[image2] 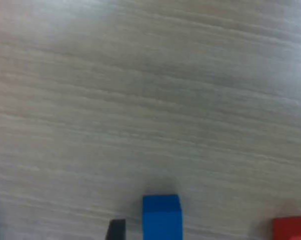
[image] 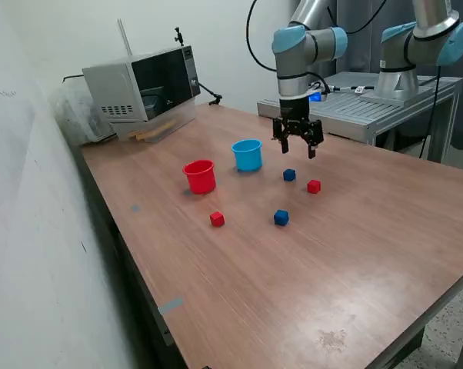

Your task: Place red objects in the red bin, and blue objects in the blue bin.

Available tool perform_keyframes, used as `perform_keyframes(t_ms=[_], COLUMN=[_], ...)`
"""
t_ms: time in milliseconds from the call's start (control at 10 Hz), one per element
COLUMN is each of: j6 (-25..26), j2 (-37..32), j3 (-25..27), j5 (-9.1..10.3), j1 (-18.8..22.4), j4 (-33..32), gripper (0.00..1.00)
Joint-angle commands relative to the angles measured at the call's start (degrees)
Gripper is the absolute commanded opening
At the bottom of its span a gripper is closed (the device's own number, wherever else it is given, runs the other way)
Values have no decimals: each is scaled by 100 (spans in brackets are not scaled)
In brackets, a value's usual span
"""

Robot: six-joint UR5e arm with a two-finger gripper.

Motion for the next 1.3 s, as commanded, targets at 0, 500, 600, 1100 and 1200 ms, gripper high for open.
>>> perform_keyframes(t_ms=[0, 500, 600, 1100, 1200], j6=[-295, -391, -391, -391, -391], j2=[194, 537, 572, 696, 704], j3=[-16, -200, -271, -377, -386], j5=[57, 49, 57, 49, 49], j1=[0, -17, -17, -44, -52], j4=[-44, -238, -238, -414, -422], gripper=[100, 100, 100, 100, 100])
